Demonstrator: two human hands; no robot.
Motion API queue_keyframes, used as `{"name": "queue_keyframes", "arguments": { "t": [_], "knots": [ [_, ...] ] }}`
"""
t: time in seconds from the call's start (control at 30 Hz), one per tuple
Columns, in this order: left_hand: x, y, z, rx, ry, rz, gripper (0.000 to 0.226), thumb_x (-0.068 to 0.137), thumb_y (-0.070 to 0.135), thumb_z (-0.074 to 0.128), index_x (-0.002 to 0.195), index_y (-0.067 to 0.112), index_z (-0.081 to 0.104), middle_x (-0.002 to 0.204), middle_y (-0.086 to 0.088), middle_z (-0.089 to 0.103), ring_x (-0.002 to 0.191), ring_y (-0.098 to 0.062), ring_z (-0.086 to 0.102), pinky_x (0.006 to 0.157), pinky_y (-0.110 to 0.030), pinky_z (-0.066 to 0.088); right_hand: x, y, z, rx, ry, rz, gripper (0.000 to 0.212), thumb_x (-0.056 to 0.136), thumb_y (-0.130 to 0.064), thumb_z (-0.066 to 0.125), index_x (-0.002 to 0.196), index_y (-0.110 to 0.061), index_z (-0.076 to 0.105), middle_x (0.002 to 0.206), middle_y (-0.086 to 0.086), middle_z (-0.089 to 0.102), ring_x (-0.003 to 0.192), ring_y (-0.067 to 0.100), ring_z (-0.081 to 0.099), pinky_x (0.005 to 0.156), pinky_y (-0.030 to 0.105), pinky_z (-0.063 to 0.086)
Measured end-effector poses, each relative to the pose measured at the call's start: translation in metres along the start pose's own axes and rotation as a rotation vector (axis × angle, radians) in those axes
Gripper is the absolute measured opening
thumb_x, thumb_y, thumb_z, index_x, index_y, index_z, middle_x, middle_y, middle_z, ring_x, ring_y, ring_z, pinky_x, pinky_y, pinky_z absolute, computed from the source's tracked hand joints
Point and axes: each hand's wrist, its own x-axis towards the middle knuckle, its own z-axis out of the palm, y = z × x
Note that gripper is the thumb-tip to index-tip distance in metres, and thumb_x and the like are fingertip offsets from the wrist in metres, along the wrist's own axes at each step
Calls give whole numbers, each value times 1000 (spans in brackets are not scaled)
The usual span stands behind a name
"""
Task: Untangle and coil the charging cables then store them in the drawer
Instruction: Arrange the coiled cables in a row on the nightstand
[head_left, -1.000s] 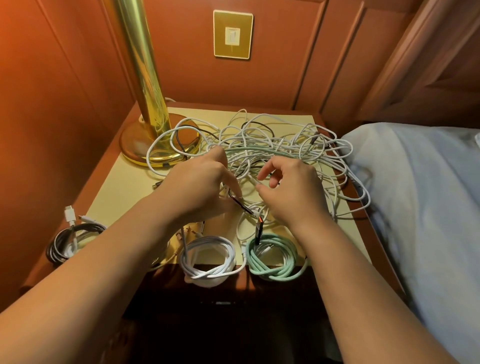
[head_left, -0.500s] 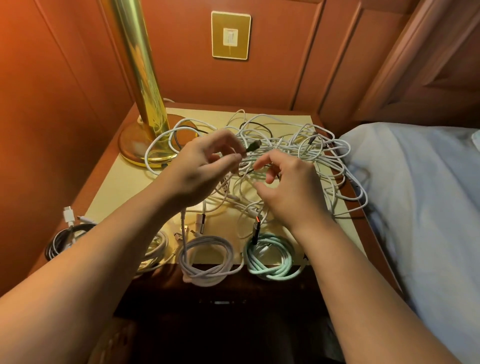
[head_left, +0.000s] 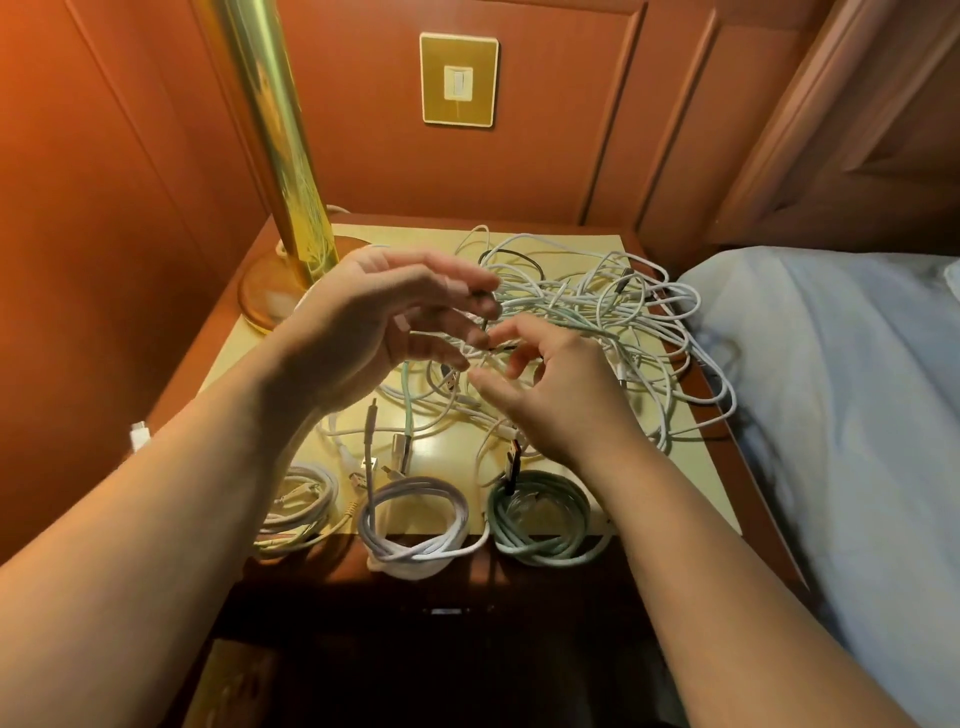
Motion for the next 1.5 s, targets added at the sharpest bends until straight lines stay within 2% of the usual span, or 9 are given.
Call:
{"name": "queue_keyframes", "arguments": {
  "t": [0.2,0.33,0.43,0.57,0.8,1.0,1.1,1.23,1.5],
  "knots": [
    [-2,9,-7,237,-107,-140,19,96,6,60,81,10,71,75,-9,69,74,-19,71,77,-34,59,2,1,3,-38,109,-21,8,94,-35,75,99,-29,73,78,-13,64,60,-2,51,53,17,32],
    [0,7,-1,388,19,-195,36,93,41,64,73,11,61,70,-9,62,66,-18,67,73,-39,59,2,2,6,-39,157,-32,7,93,-33,75,97,-28,73,76,-13,63,63,-1,53,54,20,36],
    [-1,3,1,616,195,-193,28,94,30,71,81,12,54,74,-8,66,68,-18,73,72,-42,62,4,2,9,-39,207,-35,7,95,-32,72,97,-26,68,79,-11,59,69,1,54,57,23,40],
    [1,2,5,535,310,-367,29,93,38,72,107,20,55,72,-2,55,57,-14,47,50,-31,41,4,-2,8,-95,231,-39,5,93,-29,69,95,-26,66,87,-12,52,72,2,50,56,24,36],
    [2,17,1,366,205,-428,31,97,36,65,74,17,54,50,6,33,42,-11,27,41,-23,23,7,4,0,-235,195,115,9,87,-39,74,95,-35,75,105,-7,59,92,15,55,65,27,40],
    [-6,23,-24,680,273,-412,42,85,56,71,77,15,70,47,3,37,41,-11,27,46,-26,22,11,18,-18,-248,263,205,16,89,-43,76,100,-32,78,79,-7,65,65,12,58,51,22,33],
    [-7,21,-29,463,321,-267,46,92,45,70,55,20,58,49,4,32,43,-13,25,48,-28,22,13,26,-30,-252,289,244,15,88,-44,78,96,-31,79,68,-10,62,60,13,60,51,22,32],
    [-3,21,-28,-346,551,65,48,103,33,52,58,26,35,50,8,18,45,-14,14,45,-28,20,13,32,-35,-246,345,215,13,90,-40,76,97,-30,81,68,-10,65,66,11,63,54,22,41],
    [1,6,0,-222,226,34,41,98,29,53,66,24,27,51,10,17,45,-12,14,45,-26,17,8,3,-10,-89,158,-56,31,93,-36,75,124,-31,74,69,-13,57,61,0,52,57,16,38]
  ]
}}
